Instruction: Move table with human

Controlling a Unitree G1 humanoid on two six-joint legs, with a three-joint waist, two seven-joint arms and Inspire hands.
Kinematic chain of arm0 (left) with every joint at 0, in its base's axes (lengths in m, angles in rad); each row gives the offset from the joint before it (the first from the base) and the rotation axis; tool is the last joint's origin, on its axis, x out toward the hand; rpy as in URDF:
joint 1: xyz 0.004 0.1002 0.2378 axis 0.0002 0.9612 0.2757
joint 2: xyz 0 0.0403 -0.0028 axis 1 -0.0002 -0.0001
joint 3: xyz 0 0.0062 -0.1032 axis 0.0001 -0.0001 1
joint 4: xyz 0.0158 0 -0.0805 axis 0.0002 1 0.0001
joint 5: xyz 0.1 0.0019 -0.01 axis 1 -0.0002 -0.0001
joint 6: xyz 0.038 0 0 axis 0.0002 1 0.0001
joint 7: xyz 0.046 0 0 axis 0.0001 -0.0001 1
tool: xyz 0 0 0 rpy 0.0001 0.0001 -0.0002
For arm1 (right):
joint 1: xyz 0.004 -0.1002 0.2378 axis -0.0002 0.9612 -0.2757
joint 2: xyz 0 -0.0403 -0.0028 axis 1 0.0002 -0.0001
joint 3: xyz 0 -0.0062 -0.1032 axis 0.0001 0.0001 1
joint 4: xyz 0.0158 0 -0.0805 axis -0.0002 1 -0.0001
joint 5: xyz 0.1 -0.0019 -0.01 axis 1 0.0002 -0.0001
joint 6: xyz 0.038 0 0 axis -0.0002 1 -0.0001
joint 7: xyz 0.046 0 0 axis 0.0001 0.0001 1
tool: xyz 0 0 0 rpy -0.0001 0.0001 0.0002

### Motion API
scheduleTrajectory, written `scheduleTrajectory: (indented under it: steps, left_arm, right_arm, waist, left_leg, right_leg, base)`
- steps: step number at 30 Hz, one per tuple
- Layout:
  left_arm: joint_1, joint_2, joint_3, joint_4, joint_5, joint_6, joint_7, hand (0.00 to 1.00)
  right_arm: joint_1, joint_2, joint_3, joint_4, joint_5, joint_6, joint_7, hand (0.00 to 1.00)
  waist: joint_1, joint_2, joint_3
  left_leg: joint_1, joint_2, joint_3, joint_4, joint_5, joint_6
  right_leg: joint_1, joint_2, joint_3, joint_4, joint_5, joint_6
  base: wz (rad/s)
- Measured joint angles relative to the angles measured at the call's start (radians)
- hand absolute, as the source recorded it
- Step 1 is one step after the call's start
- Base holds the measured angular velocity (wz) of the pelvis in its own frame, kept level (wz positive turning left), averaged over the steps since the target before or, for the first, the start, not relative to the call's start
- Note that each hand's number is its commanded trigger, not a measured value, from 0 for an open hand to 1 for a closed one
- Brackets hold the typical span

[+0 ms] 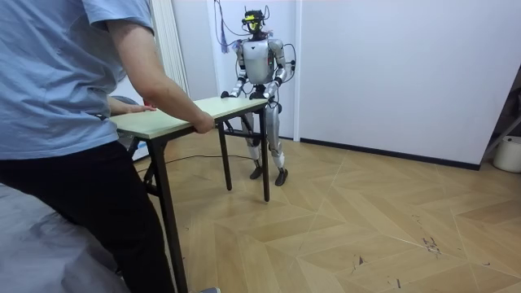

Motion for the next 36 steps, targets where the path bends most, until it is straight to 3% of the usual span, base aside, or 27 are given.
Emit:
scheduleTrajectory:
  steps: [2,4,5,6,7,8,9,10,11,12,13,14,18,20,21,22,23,24,25,26,28,30,32,33,34,35,36]
  left_arm:
    - [0.004,0.007,-0.009,-0.001,-0.014,0.01,0.0,1.0]
    - [0.008,-0.007,-0.005,-0.002,-0.021,0.01,-0.011,1.0]
    - [0.011,-0.013,0.001,-0.002,-0.026,0.01,-0.024,1.0]
    - [0.009,-0.013,0.001,-0.005,-0.031,0.011,-0.037,1.0]
    - [0.007,-0.013,-0.001,-0.005,-0.031,0.014,-0.038,1.0]
    - [0.008,-0.012,-0.005,-0.005,-0.031,0.013,-0.044,1.0]
    - [0.011,-0.009,-0.014,-0.007,-0.032,0.007,-0.049,1.0]
    - [0.009,0.013,-0.019,-0.02,-0.039,-0.001,-0.05,1.0]
    - [0.005,0.007,-0.029,-0.011,-0.056,0.002,-0.052,1.0]
    - [0.007,0.006,-0.035,-0.007,-0.067,0.005,-0.052,1.0]
    - [0.01,0.007,-0.042,0.0,-0.083,0.009,-0.052,1.0]
    - [0.011,0.008,-0.042,0.004,-0.083,0.01,-0.052,1.0]
    - [0.026,0.015,-0.041,0.008,-0.084,0.008,-0.052,1.0]
    - [0.029,0.015,-0.042,0.005,-0.091,0.006,-0.052,1.0]
    - [0.029,0.016,-0.04,0.002,-0.091,0.004,-0.052,1.0]
    - [0.029,0.019,-0.04,0.001,-0.092,0.002,-0.052,1.0]
    - [0.031,0.022,-0.04,0.004,-0.092,0.002,-0.052,1.0]
    - [0.031,0.028,-0.045,0.009,-0.088,0.007,-0.047,1.0]
    - [0.03,0.042,-0.056,0.008,-0.083,0.011,-0.045,1.0]
    - [0.031,0.043,-0.059,0.008,-0.067,0.015,-0.045,1.0]
    - [0.029,0.034,-0.057,0.008,-0.055,0.022,-0.045,1.0]
    - [0.029,0.022,-0.046,0.007,-0.053,0.021,-0.047,1.0]
    - [0.025,0.024,-0.039,-0.002,-0.051,0.02,-0.049,1.0]
    - [0.016,0.026,-0.039,-0.008,-0.051,0.018,-0.049,1.0]
    - [0.01,0.032,-0.036,-0.018,-0.051,0.014,-0.049,1.0]
    - [0.008,0.036,-0.033,-0.023,-0.051,0.013,-0.049,1.0]
    - [0.006,0.038,-0.034,-0.035,-0.051,0.012,-0.049,1.0]
  right_arm:
    - [0.008,-0.007,-0.003,-0.001,0.001,0.0,0.003,1.0]
    - [0.002,-0.014,-0.009,-0.004,-0.009,0.003,0.013,1.0]
    - [-0.003,-0.015,-0.008,-0.005,-0.012,0.004,0.023,1.0]
    - [-0.008,-0.014,-0.011,-0.006,-0.015,0.004,0.038,1.0]
    - [-0.011,-0.014,-0.017,-0.005,-0.014,0.011,0.041,1.0]
    - [-0.01,-0.021,-0.022,-0.007,-0.014,0.016,0.044,1.0]
    - [-0.003,-0.021,-0.031,-0.012,-0.015,0.027,0.045,1.0]
    - [-0.001,-0.011,-0.035,-0.018,-0.016,0.039,0.046,1.0]
    - [0.001,-0.025,-0.047,-0.024,-0.029,0.045,0.051,1.0]
    - [0.001,-0.031,-0.05,-0.024,-0.037,0.045,0.055,1.0]
    - [0.004,-0.032,-0.05,-0.023,-0.048,0.045,0.055,1.0]
    - [0.007,-0.032,-0.051,-0.023,-0.05,0.045,0.055,1.0]
    - [0.016,-0.028,-0.051,-0.023,-0.072,0.048,0.056,1.0]
    - [0.008,-0.025,-0.05,-0.023,-0.087,0.048,0.056,1.0]
    - [0.003,-0.024,-0.052,-0.023,-0.086,0.053,0.056,1.0]
    - [0.001,-0.024,-0.052,-0.022,-0.085,0.056,0.056,1.0]
    - [0.006,-0.026,-0.052,-0.02,-0.087,0.057,0.056,1.0]
    - [0.029,-0.021,-0.053,-0.022,-0.083,0.057,0.056,1.0]
    - [0.056,-0.013,-0.055,-0.031,-0.069,0.054,0.056,1.0]
    - [0.077,-0.013,-0.056,-0.039,-0.052,0.053,0.056,1.0]
    - [0.079,-0.018,-0.056,-0.043,-0.043,0.044,0.057,1.0]
    - [0.064,-0.023,-0.055,-0.043,-0.042,0.044,0.057,1.0]
    - [0.051,-0.025,-0.046,-0.043,-0.035,0.044,0.06,1.0]
    - [0.042,-0.025,-0.042,-0.044,-0.033,0.041,0.066,1.0]
    - [0.028,-0.023,-0.037,-0.044,-0.035,0.039,0.067,1.0]
    - [0.024,-0.021,-0.037,-0.045,-0.036,0.039,0.067,1.0]
    - [0.02,-0.02,-0.037,-0.049,-0.029,0.038,0.069,1.0]
  waist:
    - [-0.014,0.007,-0.0015]
    - [-0.012,0.024,-0.0036]
    - [-0.013,0.036,-0.0019]
    - [-0.029,0.053,-0.0005]
    - [-0.047,0.067,0.004]
    - [-0.057,0.068,0.0083]
    - [-0.084,0.069,0.0126]
    - [-0.088,0.015,0.0092]
    - [-0.088,0.032,0.0095]
    - [-0.088,0.047,0.0082]
    - [-0.093,0.063,0.0069]
    - [-0.094,0.064,0.007]
    - [-0.085,0.049,0.0038]
    - [-0.087,0.035,0.0002]
    - [-0.084,0.022,-0.0045]
    - [-0.085,0.021,-0.0047]
    - [-0.09,0.022,-0.0043]
    - [-0.12,0.013,-0.0034]
    - [-0.135,-0.012,-0.0066]
    - [-0.135,-0.033,-0.0142]
    - [-0.111,-0.041,-0.0128]
    - [-0.085,-0.042,-0.0042]
    - [-0.074,-0.043,-0.0037]
    - [-0.06,-0.054,-0.0005]
    - [-0.043,-0.065,0.0033]
    - [-0.042,-0.065,0.0039]
    - [-0.037,-0.066,0.0035]
  left_leg:
    - [0.024,0.013,0.002,-0.038,0.0,-0.001]
    - [0.035,0.017,0.027,0.016,-0.041,-0.04]
    - [0.037,0.017,0.031,0.03,-0.057,-0.042]
    - [0.051,0.015,0.03,0.004,-0.075,-0.03]
    - [0.082,0.018,0.029,-0.079,-0.08,-0.022]
    - [0.099,0.018,0.029,-0.118,-0.078,-0.015]
    - [0.098,0.008,-0.004,-0.145,-0.093,0.011]
    - [0.054,-0.046,-0.001,-0.11,-0.101,0.02]
    - [0.008,-0.049,-0.001,-0.046,-0.126,0.023]
    - [-0.005,-0.054,0.0,-0.032,-0.131,0.025]
    - [-0.013,-0.061,0.006,-0.031,-0.125,0.032]
    - [-0.014,-0.063,0.014,-0.033,-0.118,0.038]
    - [-0.039,-0.1,0.044,-0.051,-0.064,0.066]
    - [-0.062,-0.127,0.072,-0.063,-0.036,0.093]
    - [-0.088,-0.134,0.097,-0.076,-0.018,0.116]
    - [-0.111,-0.127,0.136,-0.066,-0.019,0.143]
    - [-0.113,-0.126,0.145,-0.06,-0.018,0.152]
    - [-0.105,-0.126,0.171,-0.056,-0.012,0.164]
    - [-0.093,-0.124,0.218,-0.063,-0.006,0.173]
    - [-0.088,-0.124,0.271,-0.075,0.002,0.176]
    - [-0.086,-0.125,0.342,-0.093,0.021,0.197]
    - [-0.1,-0.132,0.382,-0.095,0.035,0.202]
    - [-0.138,-0.133,0.398,-0.091,0.053,0.213]
    - [-0.163,-0.133,0.42,-0.095,0.069,0.22]
    - [-0.194,-0.128,0.435,-0.092,0.086,0.223]
    - [-0.209,-0.123,0.439,-0.091,0.096,0.225]
    - [-0.236,-0.107,0.447,-0.097,0.118,0.221]
  right_leg:
    - [-0.013,0.009,-0.019,0.039,0.0,-0.001]
    - [-0.009,0.012,-0.055,-0.019,0.007,-0.023]
    - [-0.012,0.017,-0.064,-0.025,0.011,-0.029]
    - [-0.036,0.019,-0.095,-0.01,0.012,-0.031]
    - [-0.1,0.012,-0.107,0.101,0.012,-0.03]
    - [-0.149,0.003,-0.104,0.199,0.015,-0.024]
    - [-0.23,-0.01,-0.068,0.235,-0.008,0.038]
    - [-0.268,-0.053,0.009,0.094,0.02,0.029]
    - [-0.284,-0.074,-0.026,0.096,0.035,0.008]
    - [-0.285,-0.077,-0.034,0.085,0.046,0.01]
    - [-0.284,-0.09,-0.052,0.068,0.066,0.011]
    - [-0.284,-0.096,-0.055,0.061,0.076,0.01]
    - [-0.292,-0.114,-0.025,-0.022,0.19,0.007]
    - [-0.303,-0.136,-0.012,-0.069,0.251,0.024]
    - [-0.314,-0.146,-0.008,-0.106,0.295,0.047]
    - [-0.336,-0.167,-0.029,-0.065,0.303,0.086]
    - [-0.355,-0.187,-0.041,0.036,0.254,0.091]
    - [-0.37,-0.239,-0.077,0.263,0.14,0.084]
    - [-0.371,-0.291,-0.089,0.489,0.064,0.085]
    - [-0.358,-0.32,-0.077,0.657,0.037,0.089]
    - [-0.302,-0.328,-0.058,0.781,0.033,0.087]
    - [-0.211,-0.337,-0.052,0.784,0.028,0.096]
    - [-0.118,-0.329,-0.055,0.726,0.016,0.111]
    - [-0.068,-0.326,-0.052,0.656,0.01,0.117]
    - [-0.024,-0.314,-0.051,0.555,-0.073,0.134]
    - [-0.011,-0.306,-0.052,0.502,-0.112,0.135]
    - [0.006,-0.277,-0.058,0.409,-0.165,0.125]
  base:
    - [0.28]
    - [-0.22]
    - [-0.27]
    - [0.08]
    - [0.21]
    - [0.43]
    - [0.39]
    - [0.35]
    - [0.04]
    - [-0.06]
    - [-0.06]
    - [-0.09]
    - [-0.14]
    - [-0.15]
    - [-0.12]
    - [0.0]
    - [0.53]
    - [0.98]
    - [1.11]
    - [0.69]
    - [-0.05]
    - [-0.59]
    - [-0.35]
    - [-0.34]
    - [-0.35]
    - [-0.27]
    - [-0.32]
